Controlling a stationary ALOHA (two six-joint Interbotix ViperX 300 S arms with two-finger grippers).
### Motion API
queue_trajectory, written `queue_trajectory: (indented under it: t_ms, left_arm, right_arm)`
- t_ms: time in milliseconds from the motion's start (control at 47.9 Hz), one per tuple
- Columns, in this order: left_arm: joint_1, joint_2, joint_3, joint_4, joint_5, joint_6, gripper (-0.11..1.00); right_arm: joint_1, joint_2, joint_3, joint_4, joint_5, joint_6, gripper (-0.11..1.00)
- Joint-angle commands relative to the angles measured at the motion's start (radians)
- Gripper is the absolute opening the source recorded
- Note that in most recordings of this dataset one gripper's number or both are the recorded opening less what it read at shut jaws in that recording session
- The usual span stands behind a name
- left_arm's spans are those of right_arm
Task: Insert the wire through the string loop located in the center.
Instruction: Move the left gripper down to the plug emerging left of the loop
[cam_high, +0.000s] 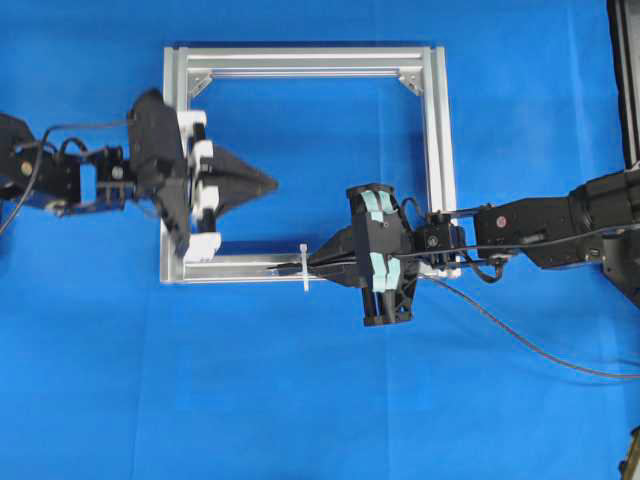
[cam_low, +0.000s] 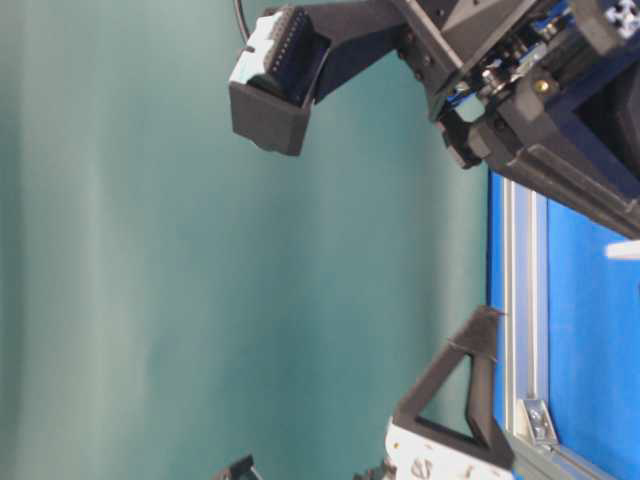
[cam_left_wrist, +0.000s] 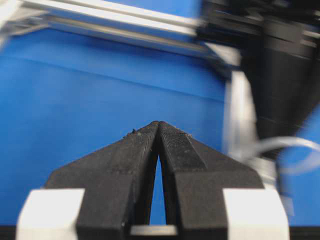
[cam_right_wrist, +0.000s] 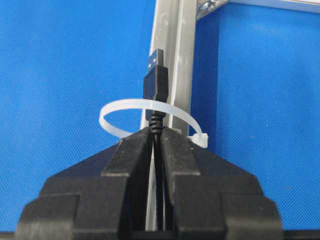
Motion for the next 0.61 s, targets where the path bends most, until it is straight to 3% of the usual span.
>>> queue_trajectory:
  t_ms: [0,293,585]
  left_arm:
    - [-0.057,-0.029,-0.005,0.003,0.000,-0.003,0.00]
    - [-0.202,-0.035,-0.014,0.003,0.026,-0.032,0.00]
    - [-0.215,-0.029,-0.028,0.003,0.028,-0.026,0.00]
  right_arm:
    - [0.002,-0.015,-0.012,0.002,-0.003,-0.002,-0.01]
    - [0.000,-0.015,-0.012,0.003,-0.003,-0.002,-0.01]
    - [0.002,-0.015,-0.012,0.002,-0.003,-0.002,-0.01]
